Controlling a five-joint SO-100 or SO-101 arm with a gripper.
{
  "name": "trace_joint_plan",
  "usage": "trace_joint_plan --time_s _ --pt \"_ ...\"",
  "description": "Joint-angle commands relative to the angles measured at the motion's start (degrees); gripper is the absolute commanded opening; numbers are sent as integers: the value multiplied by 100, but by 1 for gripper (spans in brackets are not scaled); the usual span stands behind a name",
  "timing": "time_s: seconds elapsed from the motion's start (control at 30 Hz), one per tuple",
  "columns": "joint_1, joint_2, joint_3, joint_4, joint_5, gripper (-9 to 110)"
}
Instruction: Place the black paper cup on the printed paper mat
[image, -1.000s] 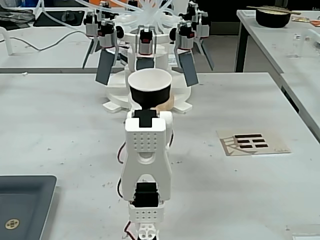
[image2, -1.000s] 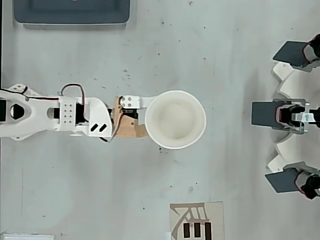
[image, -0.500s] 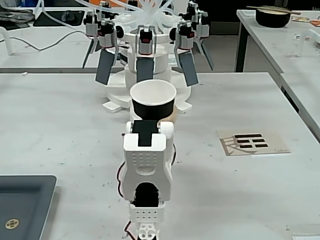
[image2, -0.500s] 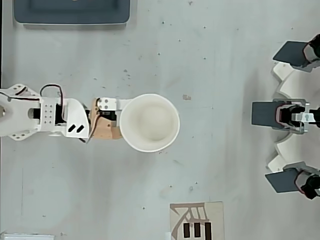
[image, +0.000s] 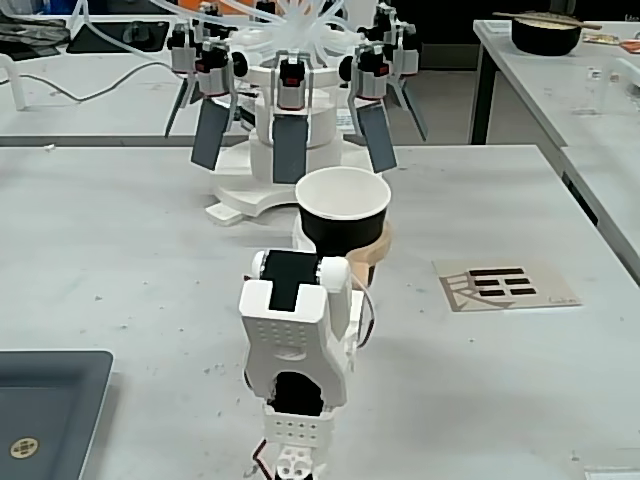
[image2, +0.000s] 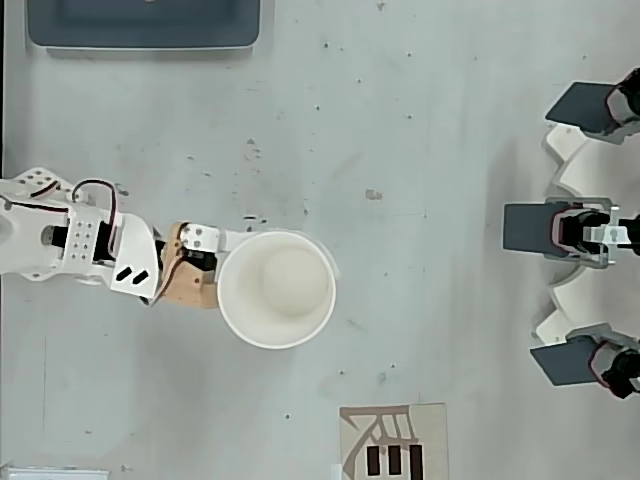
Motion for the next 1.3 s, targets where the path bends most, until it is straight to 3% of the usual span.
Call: trace_joint_plan --time_s 0.0,0.53,1.27 --pt "176 0 -62 -18 44 12" --pt "1116 -1600 -1731 -9 132 12" --pt "2145 -4693 -6012 773 352 12"
